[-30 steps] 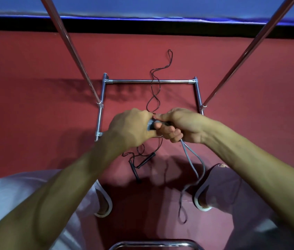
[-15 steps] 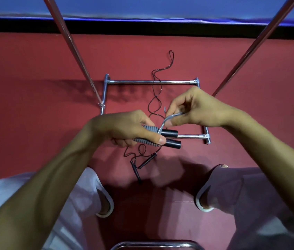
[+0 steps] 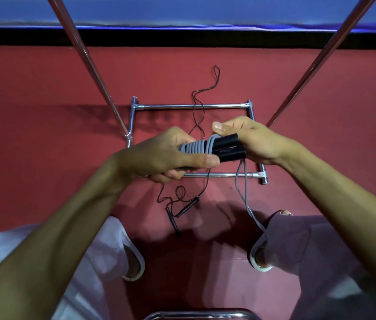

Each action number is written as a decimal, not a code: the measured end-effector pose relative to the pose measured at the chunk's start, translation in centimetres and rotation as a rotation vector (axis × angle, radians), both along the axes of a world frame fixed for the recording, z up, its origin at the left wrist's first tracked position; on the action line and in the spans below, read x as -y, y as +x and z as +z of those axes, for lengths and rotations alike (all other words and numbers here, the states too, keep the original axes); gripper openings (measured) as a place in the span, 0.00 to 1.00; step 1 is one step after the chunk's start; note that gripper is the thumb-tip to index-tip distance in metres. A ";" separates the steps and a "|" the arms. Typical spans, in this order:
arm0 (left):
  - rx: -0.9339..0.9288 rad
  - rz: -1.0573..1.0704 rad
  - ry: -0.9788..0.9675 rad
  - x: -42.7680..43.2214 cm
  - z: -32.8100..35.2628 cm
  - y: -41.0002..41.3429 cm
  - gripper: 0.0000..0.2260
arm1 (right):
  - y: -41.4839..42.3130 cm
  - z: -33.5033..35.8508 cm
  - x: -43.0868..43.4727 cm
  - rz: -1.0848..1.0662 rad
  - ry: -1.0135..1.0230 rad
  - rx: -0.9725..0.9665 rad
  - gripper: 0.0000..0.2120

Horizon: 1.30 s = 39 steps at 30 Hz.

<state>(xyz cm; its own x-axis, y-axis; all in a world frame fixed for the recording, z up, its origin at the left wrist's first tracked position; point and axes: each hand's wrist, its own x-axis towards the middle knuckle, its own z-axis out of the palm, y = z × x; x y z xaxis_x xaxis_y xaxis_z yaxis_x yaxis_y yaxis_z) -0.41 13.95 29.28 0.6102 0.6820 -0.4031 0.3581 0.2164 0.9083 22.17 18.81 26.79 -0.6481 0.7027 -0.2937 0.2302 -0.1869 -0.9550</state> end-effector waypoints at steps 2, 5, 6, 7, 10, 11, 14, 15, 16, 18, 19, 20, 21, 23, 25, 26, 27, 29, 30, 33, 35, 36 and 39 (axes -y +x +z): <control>0.008 0.052 0.076 0.0 0.0 0.5 0.27 | -0.4 -0.7 -0.1 -0.074 -0.071 0.003 0.26; -0.016 0.158 0.180 0.0 -0.6 0.8 0.23 | -1.7 -1.7 0.8 -0.199 -0.161 -0.065 0.25; -0.054 0.190 0.254 -0.1 -1.1 0.7 0.23 | -2.3 -2.2 1.2 -0.229 -0.194 -0.092 0.24; -0.122 0.212 0.359 -0.3 -1.5 0.6 0.25 | -2.7 -2.8 1.6 -0.256 -0.240 -0.112 0.22; -0.390 0.239 0.622 -0.4 -2.5 0.8 0.29 | -3.3 -4.3 2.2 -0.343 -0.518 -0.144 0.17; -0.449 0.250 0.658 -0.4 -2.7 0.9 0.29 | -3.4 -4.6 2.3 -0.365 -0.596 -0.152 0.16; -0.568 0.273 0.708 0.3 -3.3 0.7 0.24 | -3.7 -4.8 2.8 -0.332 -0.667 -0.113 0.16; -0.591 0.268 0.720 0.5 -3.2 0.5 0.23 | -3.7 -4.6 2.9 -0.307 -0.651 -0.082 0.17; -0.603 0.262 0.735 0.5 -3.2 0.4 0.25 | -3.6 -4.4 2.9 -0.285 -0.624 -0.046 0.18; -0.582 0.253 0.790 0.6 -2.8 0.5 0.28 | -3.1 -3.6 2.7 -0.250 -0.564 0.013 0.20; -0.560 0.252 0.824 0.7 -2.5 0.6 0.26 | -2.9 -3.2 2.6 -0.235 -0.544 0.025 0.20; -0.532 0.258 0.849 0.6 -2.3 0.7 0.23 | -2.6 -2.7 2.5 -0.218 -0.528 0.029 0.21; -0.497 0.270 0.863 0.7 -2.1 0.8 0.20 | -2.5 -2.3 2.4 -0.197 -0.518 0.030 0.20; -0.439 0.299 0.875 0.6 -1.9 0.9 0.18 | -2.2 -1.7 2.1 -0.149 -0.521 0.019 0.19; -0.422 0.318 0.890 0.5 -2.0 1.1 0.19 | -1.9 -1.4 1.8 -0.117 -0.526 0.008 0.20; -0.421 0.323 0.901 0.6 -2.0 1.3 0.22 | -1.6 -1.4 1.6 -0.107 -0.515 0.021 0.21; -0.417 0.325 0.913 0.6 -2.0 1.5 0.26 | -1.3 -1.4 1.3 -0.095 -0.500 0.041 0.24; -0.414 0.314 0.953 0.7 -1.9 1.6 0.33 | -1.1 -1.3 0.8 -0.058 -0.486 0.066 0.26; -0.425 0.299 0.986 0.7 -1.8 1.6 0.35 | -1.1 -1.2 0.7 -0.038 -0.489 0.069 0.26; -0.413 0.275 1.009 0.8 -2.1 1.5 0.30 | -0.8 -1.3 0.6 0.001 -0.517 0.075 0.24; -0.372 0.295 0.987 0.9 -2.3 1.5 0.23 | -0.9 -1.5 0.8 0.020 -0.552 0.064 0.24; -0.352 0.315 0.987 1.0 -2.4 1.6 0.20 | -1.0 -1.7 0.9 0.028 -0.571 0.057 0.25; -0.298 0.377 0.981 1.0 -2.5 1.8 0.16 | -1.4 -1.7 1.2 0.002 -0.600 0.044 0.26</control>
